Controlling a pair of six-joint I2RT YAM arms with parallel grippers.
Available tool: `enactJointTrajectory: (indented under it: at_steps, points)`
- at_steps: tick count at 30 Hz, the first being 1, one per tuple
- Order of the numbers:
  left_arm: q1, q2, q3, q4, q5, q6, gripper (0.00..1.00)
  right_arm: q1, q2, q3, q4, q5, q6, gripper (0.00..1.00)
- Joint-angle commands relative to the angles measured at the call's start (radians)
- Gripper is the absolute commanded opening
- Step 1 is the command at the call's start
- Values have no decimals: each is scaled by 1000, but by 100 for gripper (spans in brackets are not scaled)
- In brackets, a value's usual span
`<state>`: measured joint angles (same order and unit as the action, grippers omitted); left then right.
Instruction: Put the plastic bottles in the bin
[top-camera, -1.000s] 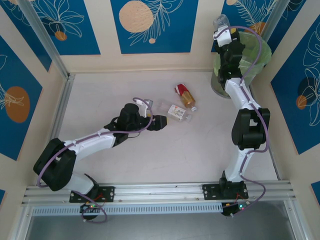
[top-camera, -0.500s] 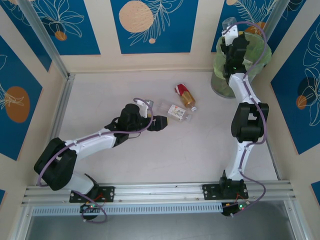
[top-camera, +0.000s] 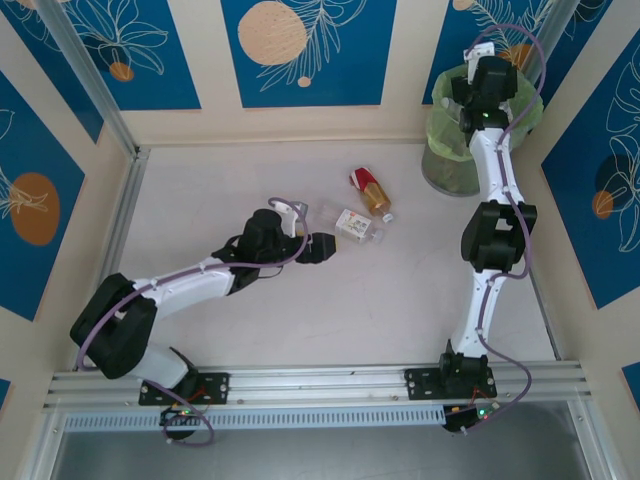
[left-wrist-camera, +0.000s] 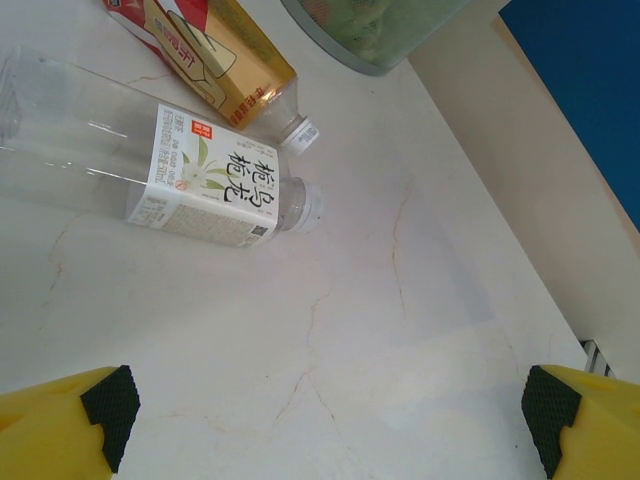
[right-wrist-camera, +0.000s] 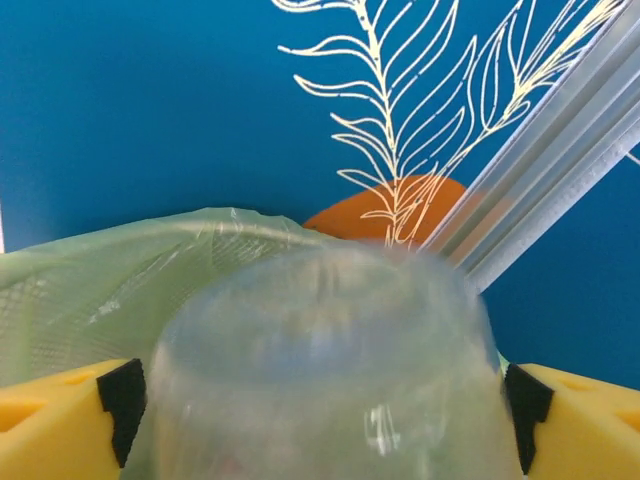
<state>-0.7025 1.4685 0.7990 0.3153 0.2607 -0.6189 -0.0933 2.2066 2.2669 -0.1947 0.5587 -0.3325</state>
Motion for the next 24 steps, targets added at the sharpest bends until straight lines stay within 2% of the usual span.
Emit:
enactJointTrajectory:
  at_steps: [1,5,10,14,17,21,24]
  points:
    - [-10,28,10,22,10,-3,100,25,-6,107,-187,15,118,99]
    - [-14,38,10,40,10,-13,100,55,-25,166,-279,-16,165,99]
    - [-16,31,-4,41,1,-16,100,90,-98,150,-369,-41,263,100]
    - [-17,18,-14,25,-24,-13,100,107,-184,84,-461,-171,340,99]
    - [-17,10,-15,6,-54,-13,100,121,-289,-71,-441,-339,357,100]
    - [-16,1,-18,-30,-114,-23,100,144,-450,-357,-331,-583,345,100]
    - [-17,-9,-29,-44,-162,-42,100,174,-533,-553,-239,-644,288,100]
